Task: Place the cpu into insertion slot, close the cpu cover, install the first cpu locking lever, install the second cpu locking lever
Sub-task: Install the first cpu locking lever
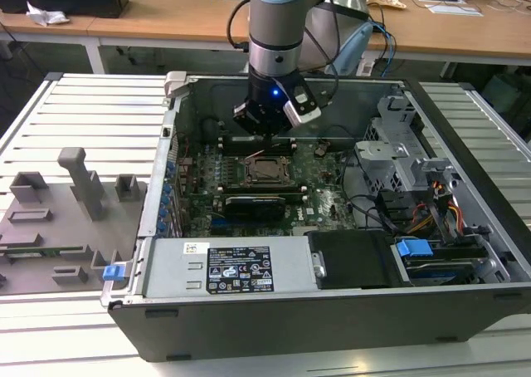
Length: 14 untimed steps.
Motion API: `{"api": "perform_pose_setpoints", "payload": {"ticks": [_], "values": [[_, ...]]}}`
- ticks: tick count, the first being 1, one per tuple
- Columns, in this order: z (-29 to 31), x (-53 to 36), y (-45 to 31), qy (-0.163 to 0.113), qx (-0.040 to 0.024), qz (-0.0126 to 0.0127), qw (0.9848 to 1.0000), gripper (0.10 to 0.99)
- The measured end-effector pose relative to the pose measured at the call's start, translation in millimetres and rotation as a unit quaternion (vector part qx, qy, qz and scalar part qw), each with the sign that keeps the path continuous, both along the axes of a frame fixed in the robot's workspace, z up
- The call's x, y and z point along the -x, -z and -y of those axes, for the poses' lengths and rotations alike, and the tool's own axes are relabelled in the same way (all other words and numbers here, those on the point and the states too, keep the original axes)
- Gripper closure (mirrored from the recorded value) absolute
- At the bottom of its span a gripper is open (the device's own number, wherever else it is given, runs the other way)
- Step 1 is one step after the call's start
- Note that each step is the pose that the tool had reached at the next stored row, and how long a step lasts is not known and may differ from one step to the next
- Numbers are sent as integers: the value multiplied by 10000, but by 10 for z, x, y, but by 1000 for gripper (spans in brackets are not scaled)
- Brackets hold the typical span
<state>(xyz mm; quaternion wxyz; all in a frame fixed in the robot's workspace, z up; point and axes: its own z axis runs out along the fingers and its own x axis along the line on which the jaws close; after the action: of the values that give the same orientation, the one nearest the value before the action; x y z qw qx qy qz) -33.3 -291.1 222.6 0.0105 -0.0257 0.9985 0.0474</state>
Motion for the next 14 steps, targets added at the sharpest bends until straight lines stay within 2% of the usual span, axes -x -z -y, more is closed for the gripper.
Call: {"api": "perform_pose_setpoints", "payload": {"ticks": [14], "values": [[-31, -96, 98, 0, 0, 0, 10000, 980]]}}
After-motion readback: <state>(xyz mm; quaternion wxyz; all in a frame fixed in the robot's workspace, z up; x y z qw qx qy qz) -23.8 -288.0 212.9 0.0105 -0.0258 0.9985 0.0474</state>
